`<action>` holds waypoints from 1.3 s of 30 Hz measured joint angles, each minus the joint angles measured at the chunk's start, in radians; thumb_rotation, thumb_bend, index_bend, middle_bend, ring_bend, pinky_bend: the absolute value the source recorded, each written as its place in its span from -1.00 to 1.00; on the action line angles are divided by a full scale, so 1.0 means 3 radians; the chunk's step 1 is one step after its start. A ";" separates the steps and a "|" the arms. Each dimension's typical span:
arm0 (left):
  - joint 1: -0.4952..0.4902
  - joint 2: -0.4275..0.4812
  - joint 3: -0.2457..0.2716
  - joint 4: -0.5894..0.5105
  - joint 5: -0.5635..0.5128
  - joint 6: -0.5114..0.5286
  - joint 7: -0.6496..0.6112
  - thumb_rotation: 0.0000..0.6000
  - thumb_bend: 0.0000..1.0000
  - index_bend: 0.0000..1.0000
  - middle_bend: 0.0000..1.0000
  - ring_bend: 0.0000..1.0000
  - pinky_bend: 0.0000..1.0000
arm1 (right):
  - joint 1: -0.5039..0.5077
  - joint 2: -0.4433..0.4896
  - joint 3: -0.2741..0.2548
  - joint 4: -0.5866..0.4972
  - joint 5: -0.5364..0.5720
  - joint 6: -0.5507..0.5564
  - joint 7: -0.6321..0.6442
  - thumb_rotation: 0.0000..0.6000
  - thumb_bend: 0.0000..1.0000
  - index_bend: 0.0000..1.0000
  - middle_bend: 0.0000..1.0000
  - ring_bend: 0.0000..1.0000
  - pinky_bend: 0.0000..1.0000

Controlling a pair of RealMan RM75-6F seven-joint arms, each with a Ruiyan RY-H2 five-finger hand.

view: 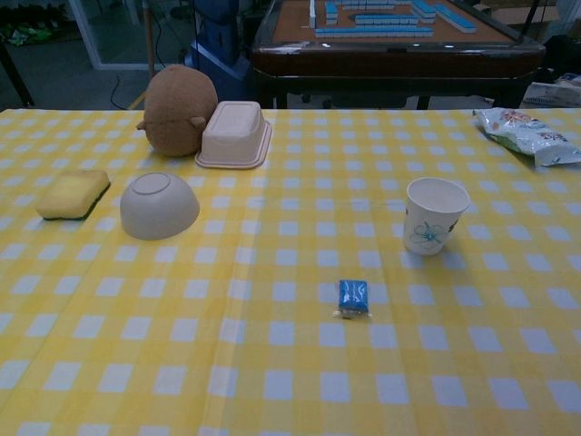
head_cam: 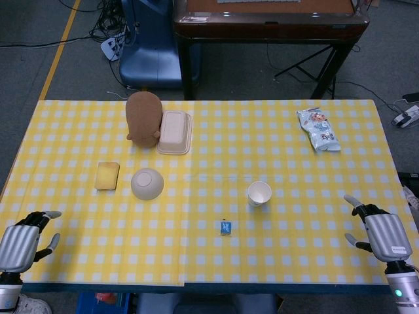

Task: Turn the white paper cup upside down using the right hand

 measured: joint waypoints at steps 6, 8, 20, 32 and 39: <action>-0.0003 -0.0006 -0.0010 0.0016 -0.0005 0.0001 -0.0029 1.00 -0.24 -0.20 -0.25 -0.37 0.05 | 0.0028 -0.0003 -0.0011 -0.0001 0.0013 -0.0069 -0.0003 1.00 -0.80 -0.64 -0.11 -0.24 0.16; -0.0007 -0.0006 -0.0006 0.0019 0.0000 -0.0008 -0.0028 1.00 -0.24 -0.20 -0.25 -0.37 0.05 | 0.0037 0.0001 -0.0020 -0.0002 -0.0011 -0.0079 0.0041 1.00 -0.80 -0.63 -0.10 -0.24 0.16; 0.0027 0.0035 -0.0029 0.0012 -0.0018 0.0062 -0.0111 1.00 -0.24 -0.19 -0.25 -0.37 0.05 | 0.0244 -0.0063 0.0019 -0.0064 -0.0488 -0.0007 0.0025 1.00 -0.80 -0.62 0.77 0.57 0.68; 0.0038 0.0100 -0.0036 0.0016 -0.0038 0.0056 -0.0279 1.00 -0.24 -0.19 -0.25 -0.37 0.05 | 0.0782 0.0039 0.0292 -0.0809 0.0017 -0.0857 -0.1045 1.00 -0.80 -0.62 1.00 1.00 1.00; 0.0025 0.0118 -0.0047 0.0029 -0.0076 0.0010 -0.0337 1.00 -0.24 -0.19 -0.25 -0.37 0.05 | 0.1088 -0.0077 0.0448 -0.0969 0.0708 -0.1181 -0.1757 1.00 -0.80 -0.62 1.00 1.00 1.00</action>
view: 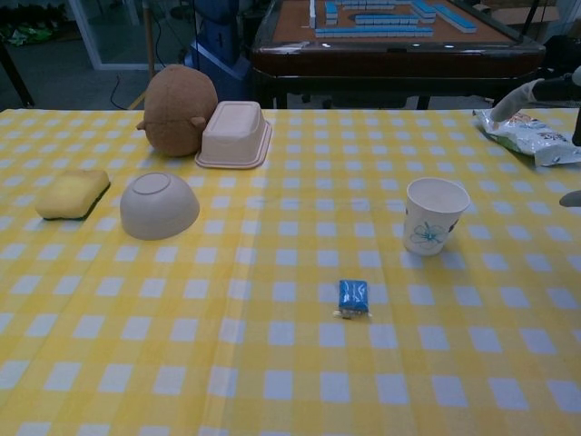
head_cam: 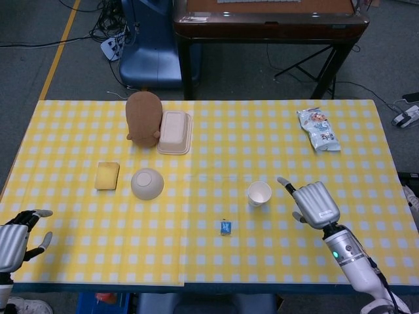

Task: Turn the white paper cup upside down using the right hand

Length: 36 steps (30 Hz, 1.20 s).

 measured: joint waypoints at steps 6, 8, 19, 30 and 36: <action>-0.0020 0.0011 -0.0003 0.0003 -0.0011 -0.0046 -0.0029 1.00 -0.24 -0.16 -0.25 -0.37 0.05 | 0.0274 -0.0183 0.0086 0.0012 0.0561 -0.0162 -0.0396 1.00 -0.80 -0.62 1.00 1.00 1.00; -0.0026 0.0011 -0.0004 0.0004 -0.0015 -0.0056 -0.0027 1.00 -0.24 -0.16 -0.25 -0.37 0.05 | 0.0356 -0.0239 0.0102 0.0039 0.0698 -0.0200 -0.0467 1.00 -0.80 -0.62 1.00 1.00 1.00; -0.0048 0.0014 -0.0021 0.0012 -0.0064 -0.0110 -0.0044 1.00 -0.24 -0.12 -0.25 -0.37 0.05 | 0.0762 -0.0529 0.0073 0.0270 0.1234 -0.0370 -0.0679 1.00 -0.80 -0.62 1.00 1.00 1.00; -0.0052 0.0043 -0.0011 -0.0031 -0.0079 -0.0137 -0.0048 1.00 -0.24 -0.12 -0.25 -0.37 0.05 | 0.1050 -0.0703 -0.0018 0.0356 0.1537 -0.0388 -0.0789 1.00 -0.80 -0.56 1.00 1.00 1.00; -0.0049 0.0050 -0.0015 -0.0041 -0.0097 -0.0136 -0.0016 1.00 -0.24 -0.12 -0.25 -0.37 0.05 | 0.1154 -0.0746 -0.0055 0.0381 0.1680 -0.0352 -0.0820 1.00 -0.80 -0.47 1.00 1.00 1.00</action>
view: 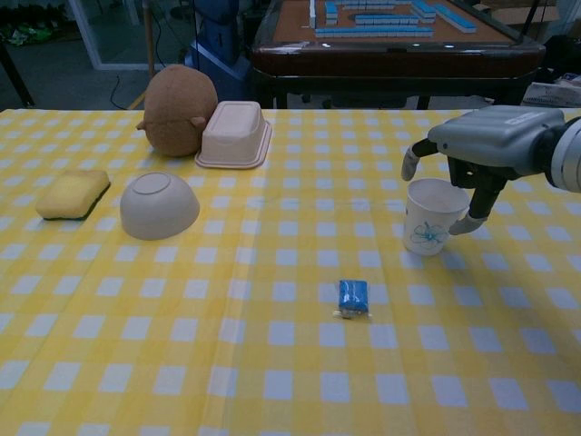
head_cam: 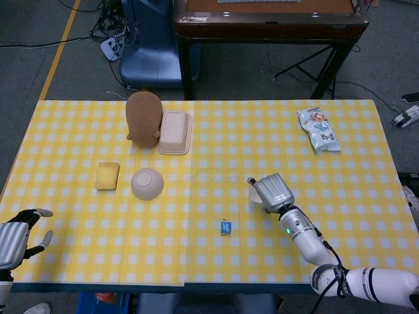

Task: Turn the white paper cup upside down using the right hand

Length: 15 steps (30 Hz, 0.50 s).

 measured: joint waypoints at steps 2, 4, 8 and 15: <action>0.0003 0.0004 -0.0002 -0.0012 -0.0013 -0.0001 0.0004 1.00 -0.24 -0.12 -0.25 -0.37 0.05 | 0.0031 -0.0017 -0.0009 0.0020 0.0042 0.0011 -0.0002 1.00 -0.80 -0.46 1.00 1.00 1.00; 0.0005 0.0012 -0.0006 -0.0022 -0.0026 -0.0003 0.0001 1.00 -0.24 -0.12 -0.25 -0.37 0.05 | 0.0066 -0.0038 -0.0017 0.0048 0.0085 0.0020 -0.0002 1.00 -0.80 -0.43 1.00 1.00 1.00; 0.0009 0.0017 -0.0008 -0.0036 -0.0043 -0.0006 0.0032 1.00 -0.24 -0.13 -0.25 -0.37 0.05 | 0.0131 -0.0080 -0.0032 0.0113 0.0138 0.0020 0.0011 1.00 -0.80 -0.32 1.00 1.00 1.00; 0.0007 0.0028 -0.0004 -0.0066 -0.0064 -0.0031 0.0069 1.00 -0.24 -0.13 -0.25 -0.37 0.05 | 0.0169 -0.0107 -0.0056 0.0172 0.0070 0.0044 0.0145 1.00 -0.76 0.06 1.00 1.00 1.00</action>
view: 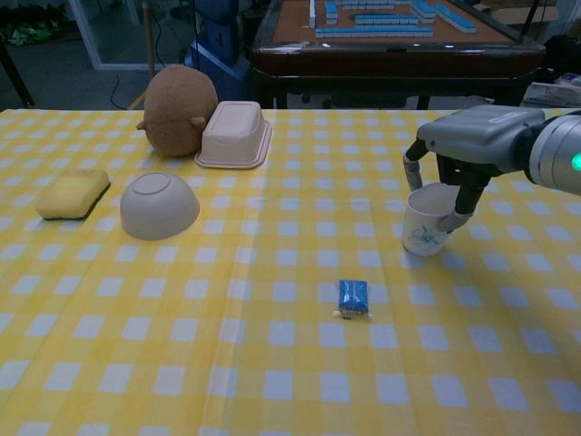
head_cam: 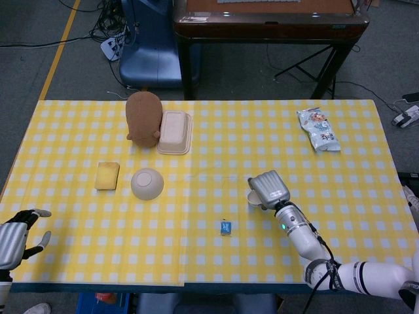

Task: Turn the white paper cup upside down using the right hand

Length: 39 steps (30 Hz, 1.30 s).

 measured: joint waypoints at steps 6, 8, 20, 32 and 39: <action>-0.0003 0.0008 0.0002 -0.0009 -0.0008 -0.0014 0.0005 1.00 -0.24 -0.13 -0.25 -0.37 0.05 | -0.0082 0.0110 -0.0019 -0.0109 -0.0161 0.0046 0.0280 1.00 -0.76 0.10 1.00 1.00 1.00; -0.0002 0.0009 0.0004 -0.0011 -0.0004 -0.0014 0.0008 1.00 -0.24 -0.13 -0.25 -0.37 0.05 | -0.0132 0.0166 -0.0019 -0.0155 -0.0232 0.0051 0.0445 1.00 -0.76 0.10 1.00 1.00 1.00; 0.0005 -0.0001 0.0034 -0.0050 0.0038 -0.0003 0.0109 1.00 -0.24 -0.14 -0.25 -0.37 0.05 | -0.0583 0.0368 -0.0053 -0.0007 -0.1166 0.0049 0.2476 1.00 -0.77 0.09 1.00 1.00 1.00; 0.0001 0.0000 0.0026 -0.0052 0.0010 -0.0022 0.0113 1.00 -0.24 -0.14 -0.25 -0.37 0.05 | -0.0772 0.0168 -0.0126 0.0862 -0.2029 -0.0075 0.4869 1.00 -0.83 0.05 1.00 1.00 1.00; 0.0004 0.0007 0.0023 -0.0054 0.0005 -0.0019 0.0097 1.00 -0.24 -0.14 -0.25 -0.37 0.05 | -0.0691 0.0017 -0.0216 0.1247 -0.2227 -0.0388 0.5386 1.00 -0.99 -0.55 1.00 1.00 1.00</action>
